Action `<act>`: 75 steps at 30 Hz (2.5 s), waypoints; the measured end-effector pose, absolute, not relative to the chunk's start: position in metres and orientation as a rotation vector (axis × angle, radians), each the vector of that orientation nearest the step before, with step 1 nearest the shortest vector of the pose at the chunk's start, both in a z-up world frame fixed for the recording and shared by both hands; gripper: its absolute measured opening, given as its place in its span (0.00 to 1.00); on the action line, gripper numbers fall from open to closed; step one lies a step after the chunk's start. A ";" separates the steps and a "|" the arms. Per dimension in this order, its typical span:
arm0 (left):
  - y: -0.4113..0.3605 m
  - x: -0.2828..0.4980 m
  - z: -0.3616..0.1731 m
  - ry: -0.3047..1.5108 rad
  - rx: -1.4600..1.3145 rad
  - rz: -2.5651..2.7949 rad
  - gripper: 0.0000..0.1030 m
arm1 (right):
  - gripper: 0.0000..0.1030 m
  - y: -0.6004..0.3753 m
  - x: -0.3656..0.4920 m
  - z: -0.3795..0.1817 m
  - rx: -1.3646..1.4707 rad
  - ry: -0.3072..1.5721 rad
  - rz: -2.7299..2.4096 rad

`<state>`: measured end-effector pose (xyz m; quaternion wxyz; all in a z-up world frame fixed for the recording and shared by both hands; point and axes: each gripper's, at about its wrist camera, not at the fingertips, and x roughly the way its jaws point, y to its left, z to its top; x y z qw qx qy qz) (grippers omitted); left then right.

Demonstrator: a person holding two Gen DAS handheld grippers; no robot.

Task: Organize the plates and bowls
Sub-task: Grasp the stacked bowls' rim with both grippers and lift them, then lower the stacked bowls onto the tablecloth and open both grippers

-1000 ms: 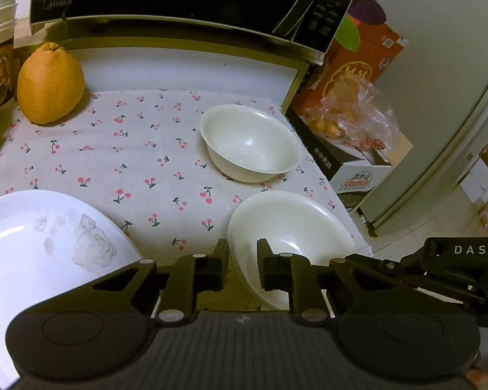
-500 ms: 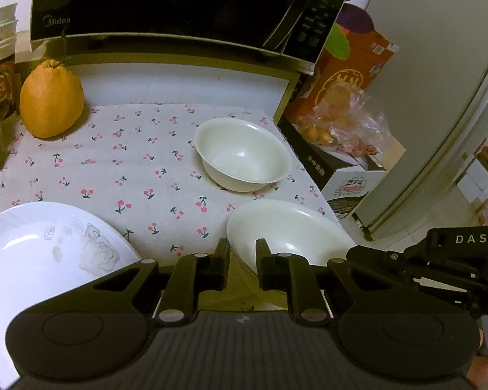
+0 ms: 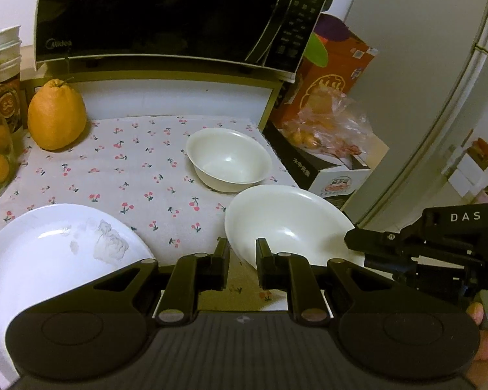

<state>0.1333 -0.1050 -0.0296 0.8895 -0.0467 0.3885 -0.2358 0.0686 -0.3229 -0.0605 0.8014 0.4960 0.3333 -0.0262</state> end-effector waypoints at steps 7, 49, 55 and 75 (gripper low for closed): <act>-0.101 0.116 -0.022 0.829 -0.079 -0.507 0.15 | 0.14 -0.321 0.050 -0.048 1.035 0.722 -0.015; -0.100 0.076 -0.044 0.938 0.134 -0.521 0.17 | 0.17 -0.286 0.025 -0.055 0.698 0.958 0.043; -0.100 0.076 -0.045 0.945 0.140 -0.520 0.17 | 0.17 -0.283 0.027 -0.057 0.675 0.970 0.040; -0.102 0.078 -0.050 0.965 0.151 -0.524 0.17 | 0.18 -0.290 0.027 -0.057 0.697 0.979 0.028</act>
